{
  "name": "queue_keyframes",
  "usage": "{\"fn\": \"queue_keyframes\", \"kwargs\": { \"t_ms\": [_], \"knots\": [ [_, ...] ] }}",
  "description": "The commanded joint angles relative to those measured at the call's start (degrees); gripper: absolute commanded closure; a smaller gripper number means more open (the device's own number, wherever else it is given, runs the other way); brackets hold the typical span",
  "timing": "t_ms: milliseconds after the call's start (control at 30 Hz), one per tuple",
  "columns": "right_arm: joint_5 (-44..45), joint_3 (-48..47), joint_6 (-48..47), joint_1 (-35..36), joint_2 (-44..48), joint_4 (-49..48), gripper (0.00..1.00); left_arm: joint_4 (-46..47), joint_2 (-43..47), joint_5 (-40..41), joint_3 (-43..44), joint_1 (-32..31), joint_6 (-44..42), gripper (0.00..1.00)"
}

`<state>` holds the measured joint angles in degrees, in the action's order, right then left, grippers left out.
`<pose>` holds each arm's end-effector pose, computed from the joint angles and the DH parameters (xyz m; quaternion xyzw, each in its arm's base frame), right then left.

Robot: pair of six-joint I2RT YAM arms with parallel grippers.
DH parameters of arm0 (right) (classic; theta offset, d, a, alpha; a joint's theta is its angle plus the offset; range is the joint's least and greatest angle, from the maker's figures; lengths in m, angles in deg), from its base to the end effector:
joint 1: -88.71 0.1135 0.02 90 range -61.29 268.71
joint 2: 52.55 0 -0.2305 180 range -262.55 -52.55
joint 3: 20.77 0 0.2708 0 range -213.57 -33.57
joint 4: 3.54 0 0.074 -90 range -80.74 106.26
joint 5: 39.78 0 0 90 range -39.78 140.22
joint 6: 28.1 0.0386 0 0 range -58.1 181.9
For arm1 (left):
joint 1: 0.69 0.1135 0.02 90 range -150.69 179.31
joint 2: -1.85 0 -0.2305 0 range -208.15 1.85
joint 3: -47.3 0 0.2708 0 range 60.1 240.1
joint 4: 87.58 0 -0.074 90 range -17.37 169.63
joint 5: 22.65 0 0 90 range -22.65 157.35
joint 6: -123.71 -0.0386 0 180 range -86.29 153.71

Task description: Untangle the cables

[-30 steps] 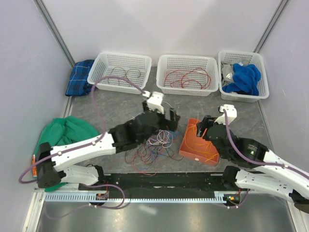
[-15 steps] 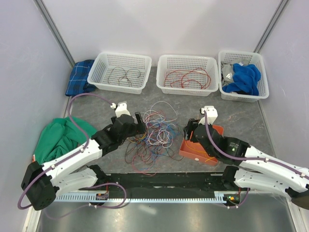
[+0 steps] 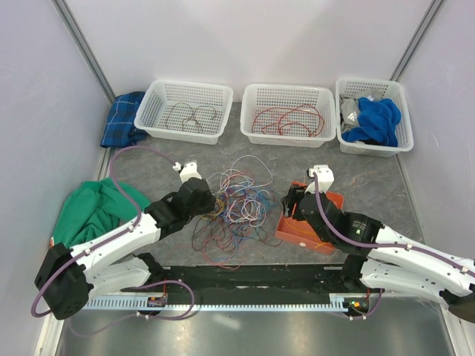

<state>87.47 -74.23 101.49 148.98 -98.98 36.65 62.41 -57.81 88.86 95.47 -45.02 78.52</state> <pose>0.1282 0.1773 0.2564 -0.0001 0.8472 0.1643 0.5053 0.1896 -0.1655 0.1857 -0.0804 0.8954 -0.1620 0.4069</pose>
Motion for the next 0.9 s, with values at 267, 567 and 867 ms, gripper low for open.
{"fn": "queue_keyframes", "kwargs": {
  "t_ms": [267, 567, 867],
  "knots": [
    [0.1, 0.1, 0.1, 0.0, 0.5, -2.0, 0.35, 1.4, 10.7, -3.4, 1.0, 0.1, -2.4, 0.98],
    [1.1, -1.1, -0.9, 0.0, 2.0, -2.1, 0.35, -0.3, 13.2, -6.3, 19.8, 0.1, -9.0, 0.98],
    [3.5, -3.3, -3.3, 0.0, 7.8, -0.7, 0.35, -0.2, 1.4, -16.0, 46.3, -0.1, -15.2, 0.98]
  ]
}}
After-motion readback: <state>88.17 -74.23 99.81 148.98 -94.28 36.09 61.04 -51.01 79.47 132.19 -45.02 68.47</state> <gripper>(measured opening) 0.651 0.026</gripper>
